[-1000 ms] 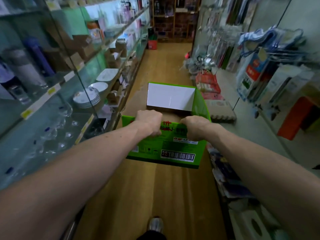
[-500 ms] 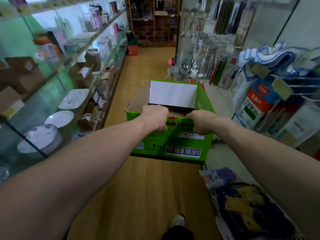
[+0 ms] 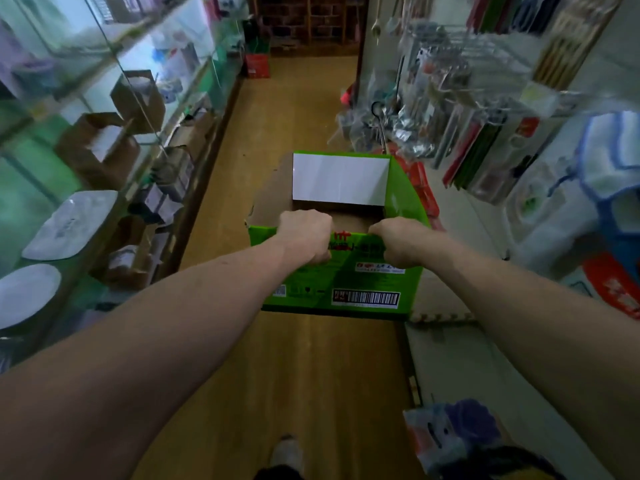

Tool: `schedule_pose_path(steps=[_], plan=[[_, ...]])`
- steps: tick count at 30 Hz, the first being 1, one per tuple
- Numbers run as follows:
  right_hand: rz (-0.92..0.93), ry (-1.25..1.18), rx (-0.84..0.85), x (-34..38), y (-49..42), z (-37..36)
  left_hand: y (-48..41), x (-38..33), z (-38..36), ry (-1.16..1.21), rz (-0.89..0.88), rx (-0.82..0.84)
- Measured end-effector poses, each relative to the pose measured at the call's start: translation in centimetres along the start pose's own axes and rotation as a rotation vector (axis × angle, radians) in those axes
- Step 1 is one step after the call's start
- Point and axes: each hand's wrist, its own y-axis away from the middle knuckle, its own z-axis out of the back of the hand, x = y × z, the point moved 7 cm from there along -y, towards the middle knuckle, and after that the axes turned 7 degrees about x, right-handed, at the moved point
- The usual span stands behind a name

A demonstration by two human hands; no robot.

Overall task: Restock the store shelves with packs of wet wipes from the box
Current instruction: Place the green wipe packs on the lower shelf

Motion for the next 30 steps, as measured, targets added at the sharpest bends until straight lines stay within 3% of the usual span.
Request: schedule_pose_path(steps=[14,30], plan=[[-0.083,-0.059,0.148,-10.3,-29.8,-2.2,-32.2,3.7,-5.5,0.022,-0.034,0.147],[-0.088,-0.055,0.127,-19.8,-57.0,-23.5,-60.1,2.7,-29.8,0.018,-0.028,0.166]])
